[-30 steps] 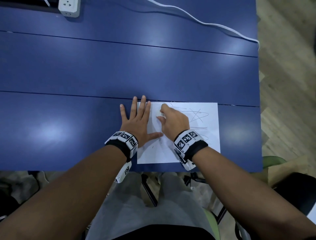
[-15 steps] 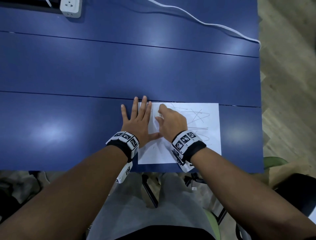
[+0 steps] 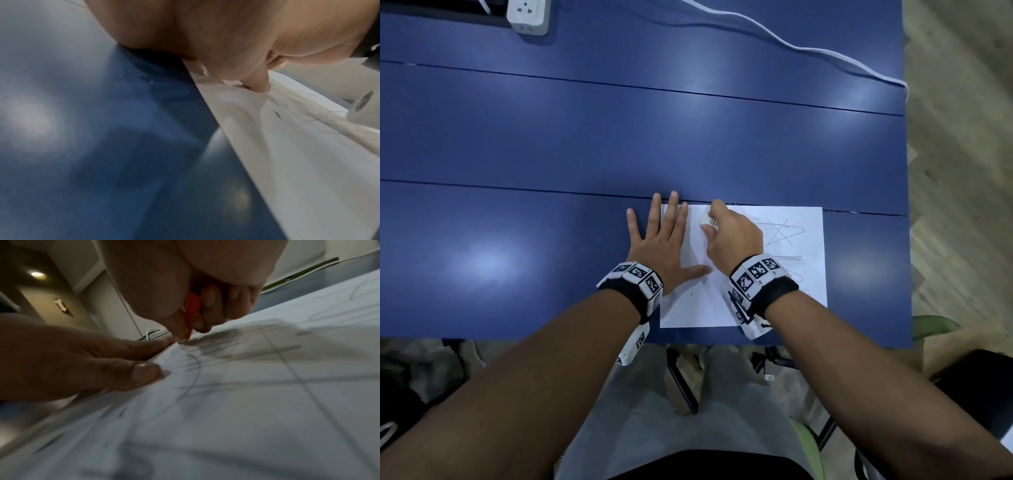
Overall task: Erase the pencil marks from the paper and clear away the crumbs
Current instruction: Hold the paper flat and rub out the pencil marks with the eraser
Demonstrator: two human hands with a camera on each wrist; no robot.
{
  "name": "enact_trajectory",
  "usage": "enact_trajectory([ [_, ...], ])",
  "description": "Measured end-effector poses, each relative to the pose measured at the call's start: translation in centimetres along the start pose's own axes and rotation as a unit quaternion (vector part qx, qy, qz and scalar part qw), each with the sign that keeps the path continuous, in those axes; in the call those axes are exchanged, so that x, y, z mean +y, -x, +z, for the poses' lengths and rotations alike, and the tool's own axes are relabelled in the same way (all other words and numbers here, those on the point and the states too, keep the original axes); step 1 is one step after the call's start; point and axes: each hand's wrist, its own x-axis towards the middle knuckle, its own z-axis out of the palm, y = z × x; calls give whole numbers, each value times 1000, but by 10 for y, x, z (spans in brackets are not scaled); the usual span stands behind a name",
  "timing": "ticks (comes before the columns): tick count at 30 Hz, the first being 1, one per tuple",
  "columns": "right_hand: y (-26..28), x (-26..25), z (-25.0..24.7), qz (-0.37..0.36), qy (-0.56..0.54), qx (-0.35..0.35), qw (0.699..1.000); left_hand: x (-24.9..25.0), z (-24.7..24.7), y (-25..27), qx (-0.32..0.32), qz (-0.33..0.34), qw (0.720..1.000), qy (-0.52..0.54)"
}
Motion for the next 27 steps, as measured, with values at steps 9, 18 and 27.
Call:
enact_trajectory([
  [9,-2,-1,-2,-16,6,-8,1000,-1,-1,1,-3,1,1000,-2],
  [18,-5,1,-2,-4,-6,4,1000,0,-1,0,-1,-2,1000,-2],
  [27,-5,2,-3,-2,0,7,1000,0,0,0,-3,-2,1000,-6],
])
